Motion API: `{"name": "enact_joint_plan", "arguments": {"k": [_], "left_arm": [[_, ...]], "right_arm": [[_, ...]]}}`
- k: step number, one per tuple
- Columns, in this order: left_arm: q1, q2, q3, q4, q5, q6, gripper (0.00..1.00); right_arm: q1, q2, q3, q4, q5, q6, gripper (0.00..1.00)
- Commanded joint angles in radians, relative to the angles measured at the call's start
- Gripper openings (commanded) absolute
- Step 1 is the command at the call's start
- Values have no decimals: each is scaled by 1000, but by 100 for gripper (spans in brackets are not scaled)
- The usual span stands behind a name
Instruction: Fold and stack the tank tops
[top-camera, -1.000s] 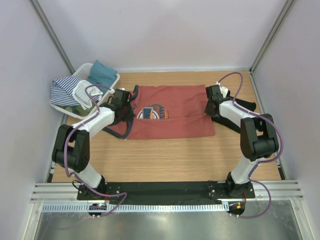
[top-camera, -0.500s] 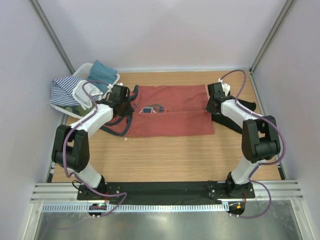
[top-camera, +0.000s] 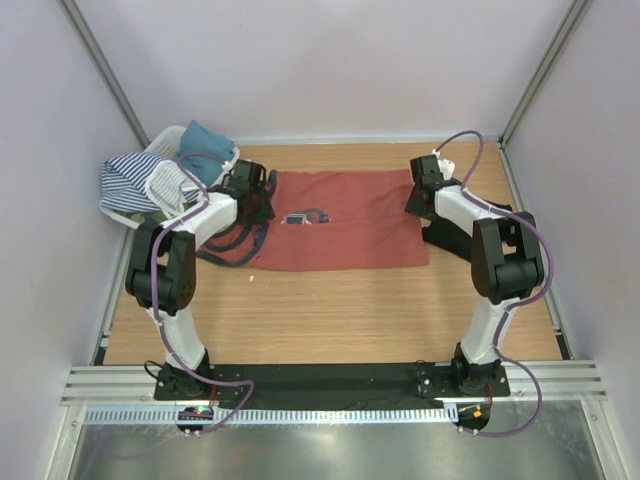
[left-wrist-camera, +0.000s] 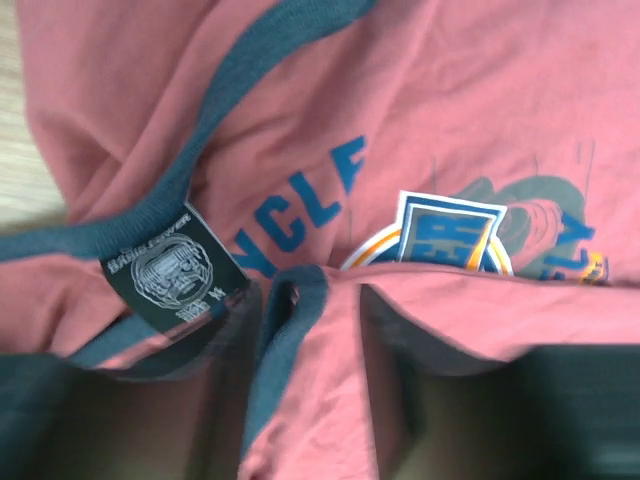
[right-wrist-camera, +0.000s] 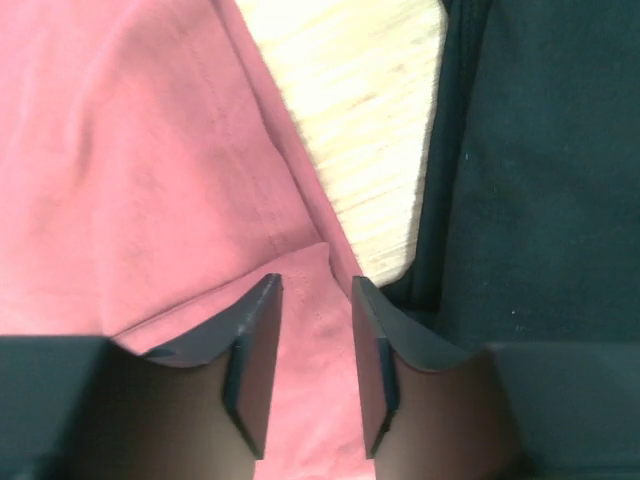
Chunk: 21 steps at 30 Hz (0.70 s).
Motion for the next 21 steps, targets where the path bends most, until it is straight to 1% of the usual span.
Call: {"name": "enact_joint_plan", "arguments": {"k": [1,3,5,6,7,8,9,10,12,14,16,18,19,21], "left_arm": [[8,-24,40,7,-45,10,49],[7,-89,6,19,-51,7,59],[2,-133,-20,16,-68,4,63],[-7,-159,-28,4,-80,5,67],[-15,-204,-35,-4,-90,5,68],[-25,-229,-54,-19,-106,4,69],[-50,-252,-69,-22,-111,-10,70],[-65,-301,-87,-24,-114,-19,70],[-127,-344,-160,-12,-119,-59,70],[-180,-413,-250,11,-120,-95,70],[-208,-479,-343,30,-114,-142,70],[-236,-518,-396,50,-111,-167,70],[-243,-533,-446,59,-113,-187,70],[-263,-576,-492,70,-134,-208,70]], "right_arm": [[-5,-26,26,0,30,-5,43],[-3,-94,-27,25,24,-2,44],[-5,-149,-79,26,12,-1,45],[-3,-207,-96,26,-4,1,47],[-2,-235,-115,23,-14,1,48],[-2,-262,-156,20,-21,1,52],[2,-320,-179,19,-36,1,52],[3,-347,-201,11,-39,-2,53],[11,-419,-274,8,-70,1,53],[12,-456,-345,3,-93,12,53],[12,-500,-389,2,-117,33,53],[17,-526,-454,5,-131,53,53],[20,-545,-492,14,-143,61,55],[26,-559,-527,25,-148,85,59]]}}
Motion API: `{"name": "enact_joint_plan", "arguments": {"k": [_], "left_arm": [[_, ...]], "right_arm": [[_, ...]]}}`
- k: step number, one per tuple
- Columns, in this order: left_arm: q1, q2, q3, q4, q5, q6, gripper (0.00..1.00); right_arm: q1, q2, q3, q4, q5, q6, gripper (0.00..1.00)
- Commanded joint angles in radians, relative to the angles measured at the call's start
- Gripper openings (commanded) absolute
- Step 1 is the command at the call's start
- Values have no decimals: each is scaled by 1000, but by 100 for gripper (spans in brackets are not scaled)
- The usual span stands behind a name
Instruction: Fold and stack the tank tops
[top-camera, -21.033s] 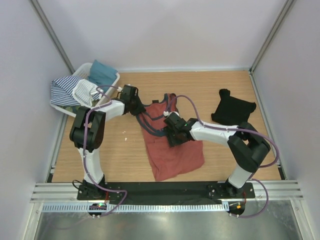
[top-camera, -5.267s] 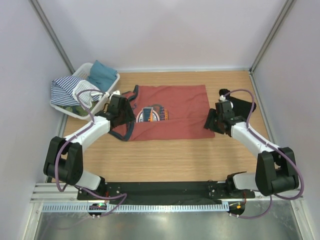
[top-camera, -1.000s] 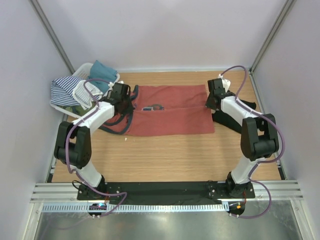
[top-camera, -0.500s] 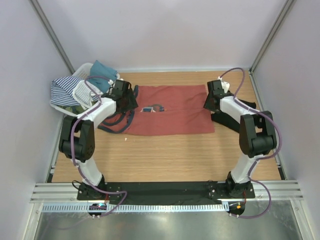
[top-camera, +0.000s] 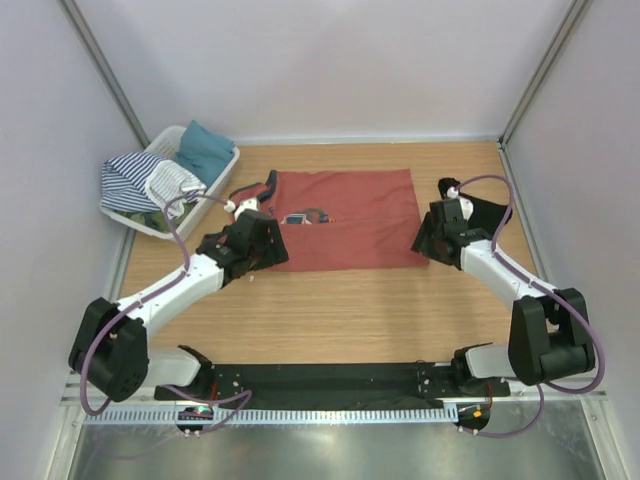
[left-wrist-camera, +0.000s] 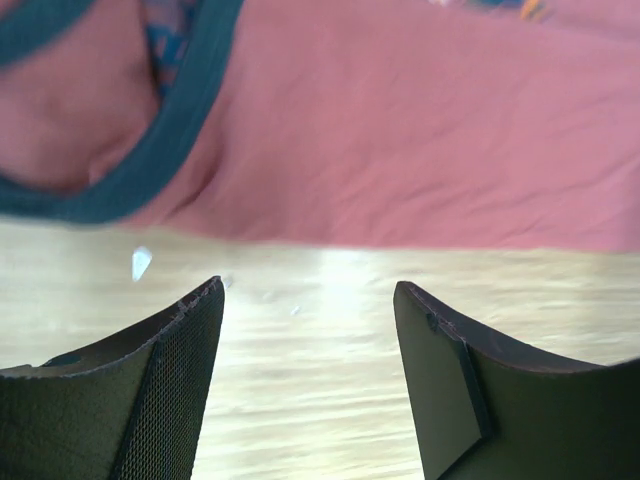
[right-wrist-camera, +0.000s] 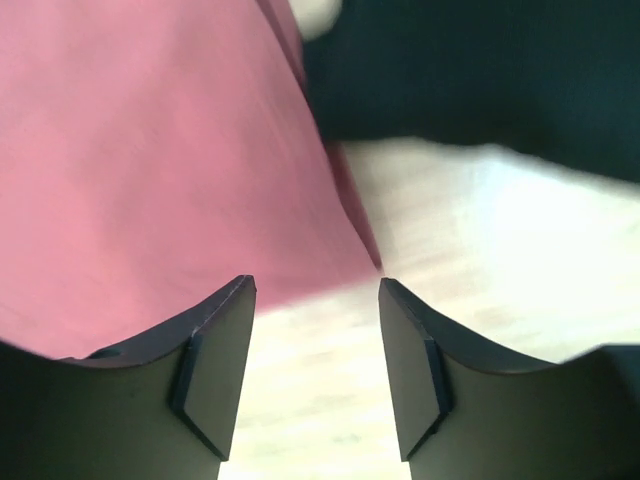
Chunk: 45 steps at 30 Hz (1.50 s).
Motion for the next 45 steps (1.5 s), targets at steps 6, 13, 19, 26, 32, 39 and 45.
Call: {"name": "enact_joint_plan", "arguments": {"k": [6,13,19,26,32,39,45], "left_arm": [[-18,-77,-204,141,-86,-152,70],[-18,26,-229,228,-103,-251,70],[-18,149,-212,303,-97,-294,59],[-16,158,-215,325,-216,-304,53],[-16,195,-214,330,-296,-333,46],[-16,238,-206,305,-289,-314,0],[-27,28,-321,215,-218,-343,0]], "right_arm": [[12,-3,-119,68,-41,131,60],[12,84,-113,117,-11,205,56],[13,135,-90,147,67,230,44],[13,143,-83,153,105,217,33],[31,161,-76,160,125,207,24],[110,181,-17,44,216,193,1],[140,66,-79,-161,324,337,1]]}}
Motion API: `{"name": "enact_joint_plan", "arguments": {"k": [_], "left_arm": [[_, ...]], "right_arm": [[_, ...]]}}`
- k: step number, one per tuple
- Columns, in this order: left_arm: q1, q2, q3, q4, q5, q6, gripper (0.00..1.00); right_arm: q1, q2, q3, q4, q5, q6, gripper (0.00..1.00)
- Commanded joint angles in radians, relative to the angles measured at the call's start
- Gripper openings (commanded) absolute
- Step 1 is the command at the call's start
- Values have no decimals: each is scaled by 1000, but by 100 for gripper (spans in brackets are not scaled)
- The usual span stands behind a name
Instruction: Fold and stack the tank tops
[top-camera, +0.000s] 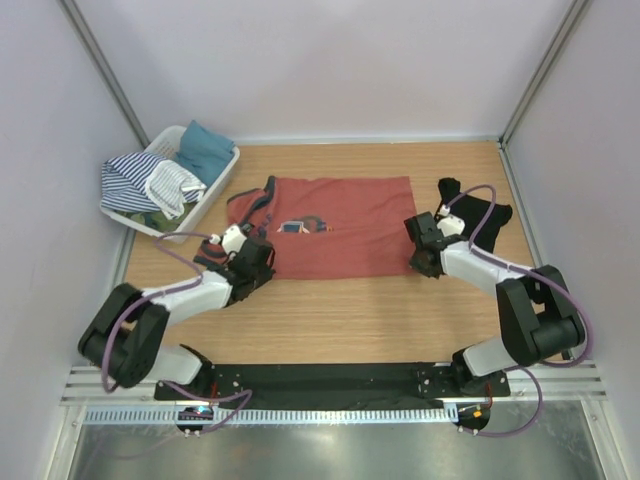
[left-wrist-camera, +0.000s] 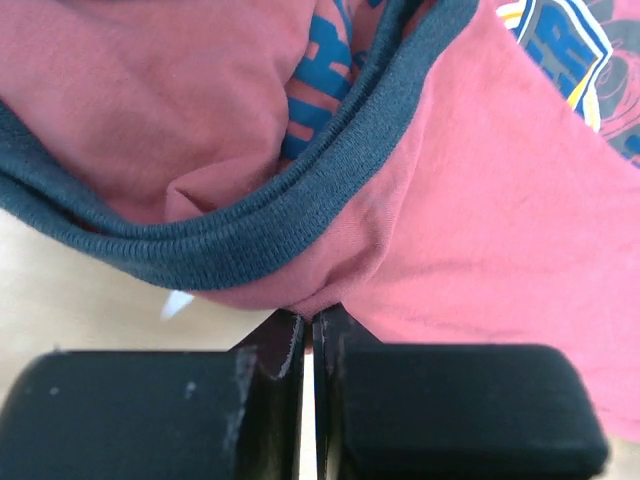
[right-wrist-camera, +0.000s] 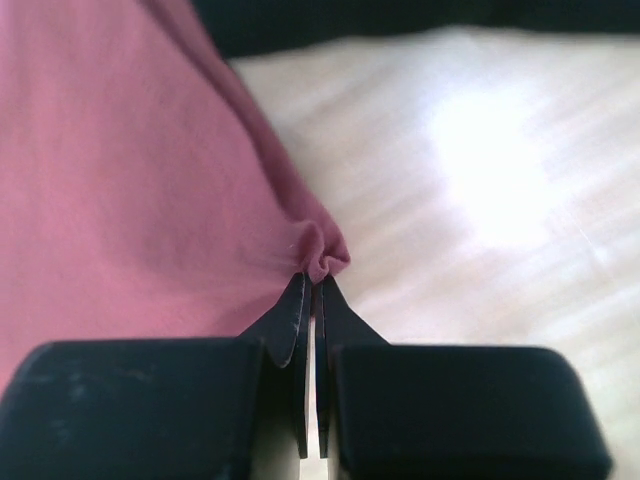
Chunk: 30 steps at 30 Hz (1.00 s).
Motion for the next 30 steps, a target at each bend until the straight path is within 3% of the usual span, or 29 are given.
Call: {"name": "enact_joint_plan", "arguments": {"k": [1,6,10,11,13,15,16,17,18,23,25,30], "left_arm": [[-13,-182,-78,-129,12,-27,0],[-31,-414,-201,-278,18,-105,0],[-37,-571,-279,-353,58,-143,3],[-37,-613,-304,-365,64,-151,8],[-40,-646,-321,-398,84,-153,32],[-40,-680,-318,-450,99,-147,66],[-42,-692,-312,-471,102,-142,69],[-43,-703,-287,-517,93,-130,70],[-43,-729,-273,-536,87,-121,71],[-45,-773,-114,-629,-3,-27,72],[-43,-728,-12,-658,-31,47,79],[-11,-533,199,-642,-36,246,84]], "right_arm": [[17,-86,-14,-203,130,157,1],[69,-166,-37,-410,140,303,1],[80,-270,-134,-420,70,354,1],[81,-310,-149,-415,43,361,1],[84,-348,-191,-423,24,377,4],[84,-401,-212,-434,10,374,22],[86,-416,-215,-443,13,375,34],[86,-449,-215,-458,25,374,44],[86,-465,-208,-461,31,368,45],[86,-511,-116,-467,93,257,45],[86,-496,-48,-413,107,138,43],[84,-430,50,-227,-89,-144,41]]}}
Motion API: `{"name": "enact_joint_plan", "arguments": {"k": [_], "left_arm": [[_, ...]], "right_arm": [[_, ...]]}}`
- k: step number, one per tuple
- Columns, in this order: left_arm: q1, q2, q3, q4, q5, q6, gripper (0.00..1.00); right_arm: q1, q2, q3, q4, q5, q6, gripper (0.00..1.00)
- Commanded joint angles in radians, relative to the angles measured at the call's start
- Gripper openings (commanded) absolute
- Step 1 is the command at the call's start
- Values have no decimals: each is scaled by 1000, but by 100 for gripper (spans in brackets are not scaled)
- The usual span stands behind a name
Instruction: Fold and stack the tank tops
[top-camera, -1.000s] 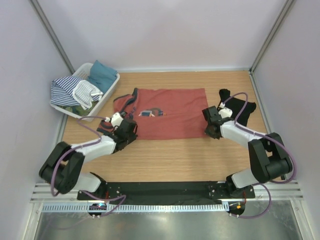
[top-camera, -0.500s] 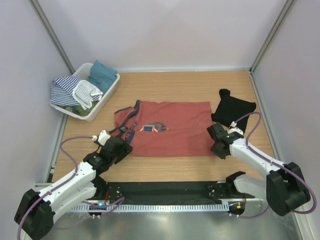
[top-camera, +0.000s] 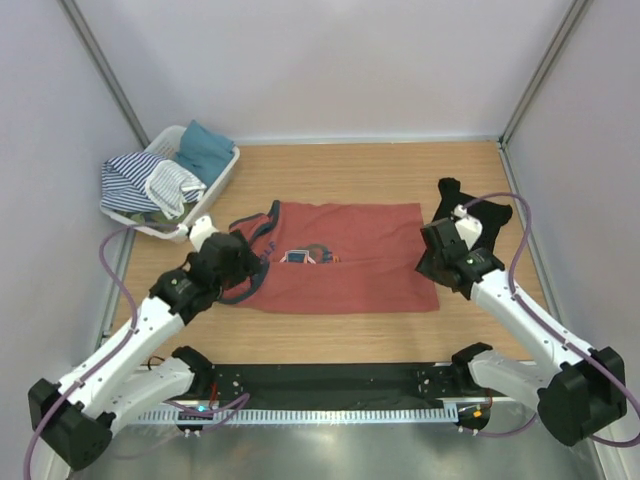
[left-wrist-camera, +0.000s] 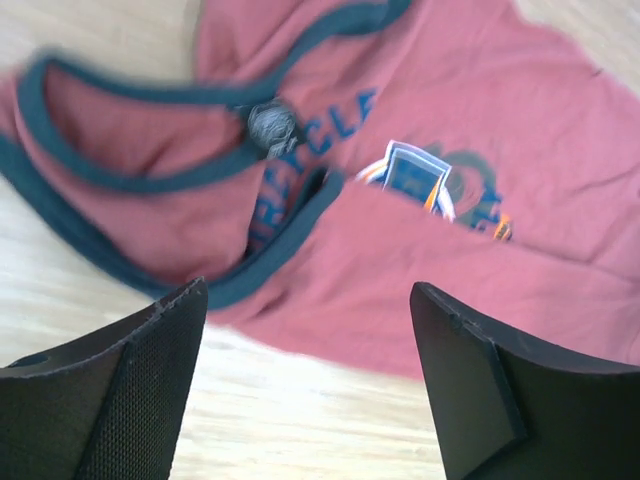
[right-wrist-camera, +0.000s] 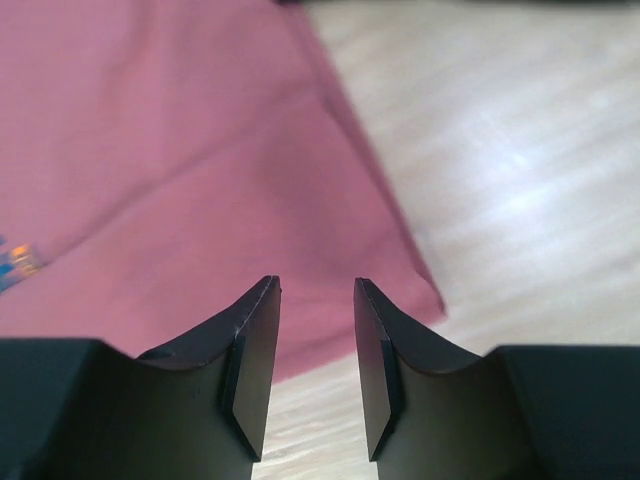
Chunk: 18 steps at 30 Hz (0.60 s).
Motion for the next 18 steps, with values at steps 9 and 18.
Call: {"name": "enact_joint_plan", "arguments": {"k": [9,18], "left_arm": [[92,591,398,166,11,302,61],[183,947,600,203,71,344,55]], "right_arm": [[-3,246,267,217,-126,-311,39],[-4,287,261,271,-148,-314,41]]}}
